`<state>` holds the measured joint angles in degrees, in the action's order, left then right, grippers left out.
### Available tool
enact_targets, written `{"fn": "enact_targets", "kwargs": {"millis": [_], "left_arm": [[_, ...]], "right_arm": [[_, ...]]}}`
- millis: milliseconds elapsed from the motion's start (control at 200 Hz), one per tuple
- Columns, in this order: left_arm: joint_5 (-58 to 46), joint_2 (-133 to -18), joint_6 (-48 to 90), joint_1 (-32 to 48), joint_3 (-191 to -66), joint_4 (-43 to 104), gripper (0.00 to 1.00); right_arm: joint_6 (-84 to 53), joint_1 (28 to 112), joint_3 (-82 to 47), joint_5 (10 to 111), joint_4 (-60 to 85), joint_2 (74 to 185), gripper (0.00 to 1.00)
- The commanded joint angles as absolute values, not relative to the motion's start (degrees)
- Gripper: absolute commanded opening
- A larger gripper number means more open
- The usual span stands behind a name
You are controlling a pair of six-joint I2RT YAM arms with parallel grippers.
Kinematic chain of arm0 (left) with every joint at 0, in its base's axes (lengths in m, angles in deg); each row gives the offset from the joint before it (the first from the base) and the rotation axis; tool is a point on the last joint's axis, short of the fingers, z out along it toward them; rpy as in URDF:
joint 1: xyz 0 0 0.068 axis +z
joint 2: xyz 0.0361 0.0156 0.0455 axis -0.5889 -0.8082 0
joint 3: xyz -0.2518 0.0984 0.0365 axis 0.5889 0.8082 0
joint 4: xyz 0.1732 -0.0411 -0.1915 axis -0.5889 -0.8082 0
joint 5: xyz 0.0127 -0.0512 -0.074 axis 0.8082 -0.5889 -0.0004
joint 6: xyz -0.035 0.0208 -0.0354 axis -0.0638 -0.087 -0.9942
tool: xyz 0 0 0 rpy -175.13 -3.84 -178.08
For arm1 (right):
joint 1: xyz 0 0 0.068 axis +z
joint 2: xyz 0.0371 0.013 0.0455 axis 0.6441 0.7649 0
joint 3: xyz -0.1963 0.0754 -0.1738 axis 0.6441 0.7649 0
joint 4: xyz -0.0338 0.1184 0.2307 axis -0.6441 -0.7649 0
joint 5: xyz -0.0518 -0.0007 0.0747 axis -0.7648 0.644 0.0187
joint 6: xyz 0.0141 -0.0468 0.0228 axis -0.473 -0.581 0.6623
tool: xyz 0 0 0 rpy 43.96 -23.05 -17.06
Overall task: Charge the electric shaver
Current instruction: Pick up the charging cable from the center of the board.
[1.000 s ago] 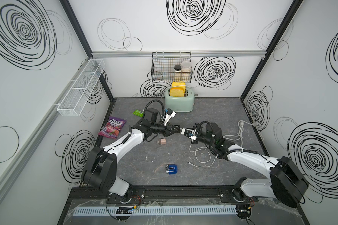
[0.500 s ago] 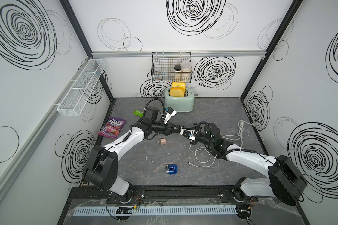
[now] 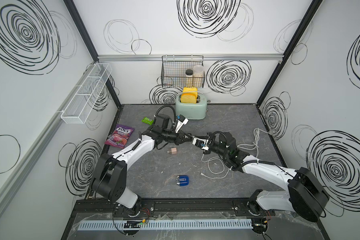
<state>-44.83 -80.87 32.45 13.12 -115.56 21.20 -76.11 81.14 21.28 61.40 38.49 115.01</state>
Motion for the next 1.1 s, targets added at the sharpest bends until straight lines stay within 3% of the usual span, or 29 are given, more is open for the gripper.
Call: {"fn": "enact_targets", "kwargs": {"millis": [0, 490, 635, 760, 901, 986, 1096], "left_arm": [[-45.07, -81.18, 34.20, 12.74, -116.66, 20.88, 0.00], [-48.76, -80.03, 35.00, 12.59, -116.73, 20.62, 0.00], [-49.34, -80.12, 35.25, 12.48, -116.82, 20.42, 0.00], [-49.62, -80.38, 35.59, 12.50, -117.07, 19.30, 0.00], [-49.32, -79.67, 31.82, 13.93, -115.85, 22.28, 0.00], [-50.31, -77.78, 25.35, 15.79, -112.29, 30.99, 0.21], [-52.10, -76.01, 18.62, 16.96, -109.06, 40.09, 0.38]], "right_arm": [[-77.66, 81.23, 22.38, 61.43, 41.35, 113.71, 0.27], [-79.84, 81.28, 20.43, 59.99, 41.23, 118.16, 0.25], [-79.71, 81.23, 20.26, 59.68, 41.71, 118.78, 0.16], [-79.25, 81.23, 20.54, 60.02, 42.38, 118.34, 0.00], [-77.10, 81.31, 21.29, 59.42, 42.61, 117.24, 0.00], [-75.07, 81.23, 21.77, 59.37, 42.20, 116.17, 0.00], [-72.09, 81.47, 21.94, 59.51, 41.50, 115.45, 0.00]]}}
